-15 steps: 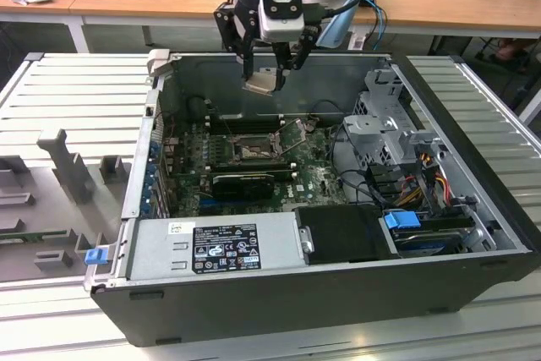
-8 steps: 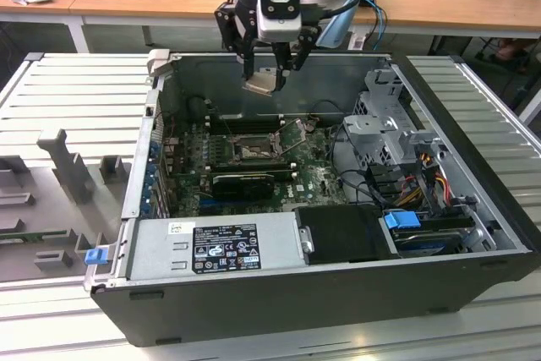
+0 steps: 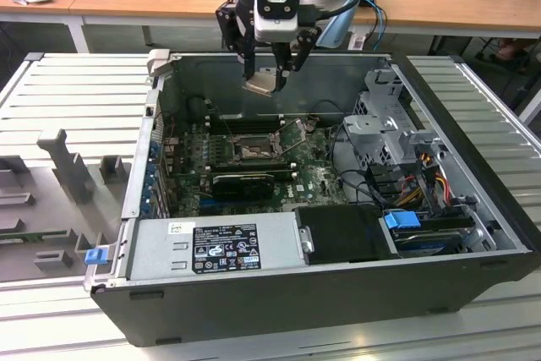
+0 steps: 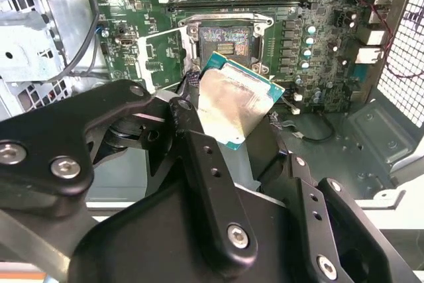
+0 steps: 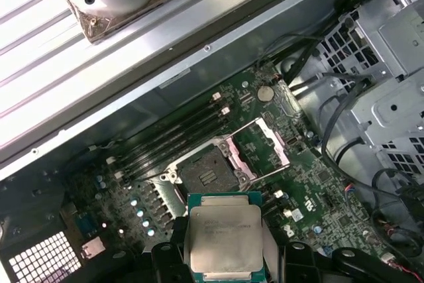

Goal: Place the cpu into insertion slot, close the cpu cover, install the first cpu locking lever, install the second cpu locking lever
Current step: 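Place the cpu into insertion slot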

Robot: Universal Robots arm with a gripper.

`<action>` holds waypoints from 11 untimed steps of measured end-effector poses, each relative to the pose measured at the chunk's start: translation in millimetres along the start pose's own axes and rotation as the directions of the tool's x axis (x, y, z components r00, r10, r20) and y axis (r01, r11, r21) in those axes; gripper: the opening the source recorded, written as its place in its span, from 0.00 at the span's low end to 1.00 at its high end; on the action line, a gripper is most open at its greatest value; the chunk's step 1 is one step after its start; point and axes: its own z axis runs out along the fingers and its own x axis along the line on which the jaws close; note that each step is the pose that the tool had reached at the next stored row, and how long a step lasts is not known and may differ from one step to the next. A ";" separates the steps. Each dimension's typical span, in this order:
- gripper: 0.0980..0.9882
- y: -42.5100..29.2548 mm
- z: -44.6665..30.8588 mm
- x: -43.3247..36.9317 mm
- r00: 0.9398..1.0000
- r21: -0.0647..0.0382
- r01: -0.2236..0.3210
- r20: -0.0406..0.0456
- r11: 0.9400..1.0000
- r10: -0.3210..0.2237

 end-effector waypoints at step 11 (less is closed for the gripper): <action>0.48 -0.1 1.1 0.0 0.994 -0.003 -0.111 0.009 0.994 0.111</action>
